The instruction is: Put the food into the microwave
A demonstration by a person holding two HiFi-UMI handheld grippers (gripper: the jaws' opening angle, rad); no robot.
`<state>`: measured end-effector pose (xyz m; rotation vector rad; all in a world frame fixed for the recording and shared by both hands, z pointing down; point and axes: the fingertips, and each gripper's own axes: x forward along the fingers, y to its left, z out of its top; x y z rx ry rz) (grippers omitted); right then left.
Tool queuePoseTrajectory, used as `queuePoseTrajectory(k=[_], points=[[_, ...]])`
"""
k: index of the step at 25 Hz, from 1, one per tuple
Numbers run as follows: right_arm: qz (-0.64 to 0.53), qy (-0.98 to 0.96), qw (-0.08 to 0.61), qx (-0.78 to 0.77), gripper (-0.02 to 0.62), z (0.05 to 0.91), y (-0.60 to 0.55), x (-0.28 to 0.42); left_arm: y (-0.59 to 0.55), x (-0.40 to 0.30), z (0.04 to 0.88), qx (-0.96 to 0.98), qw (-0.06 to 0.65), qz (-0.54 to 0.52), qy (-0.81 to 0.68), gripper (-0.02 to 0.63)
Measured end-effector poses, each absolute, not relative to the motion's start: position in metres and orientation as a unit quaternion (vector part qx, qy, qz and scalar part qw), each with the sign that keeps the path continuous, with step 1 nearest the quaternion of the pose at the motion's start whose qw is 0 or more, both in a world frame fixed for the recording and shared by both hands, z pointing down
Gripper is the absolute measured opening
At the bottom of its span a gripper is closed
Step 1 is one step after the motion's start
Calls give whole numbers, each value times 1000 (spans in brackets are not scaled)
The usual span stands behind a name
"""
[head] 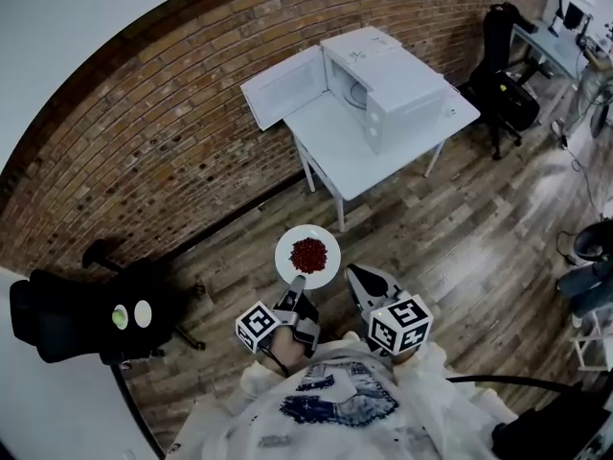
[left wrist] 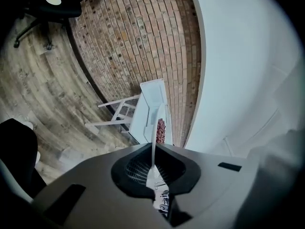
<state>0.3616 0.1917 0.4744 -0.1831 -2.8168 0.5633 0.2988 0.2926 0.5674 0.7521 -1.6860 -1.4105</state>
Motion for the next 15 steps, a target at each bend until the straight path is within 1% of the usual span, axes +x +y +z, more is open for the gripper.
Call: queuePoseTrajectory(k=[9,15], points=[[197,-966,157,-62,14,492,191,325,291,266,581,289,409,-549,-669,15],[193,-966,168,-38,14,498,187,269,285,206,585,308,417,-541,-662,15]])
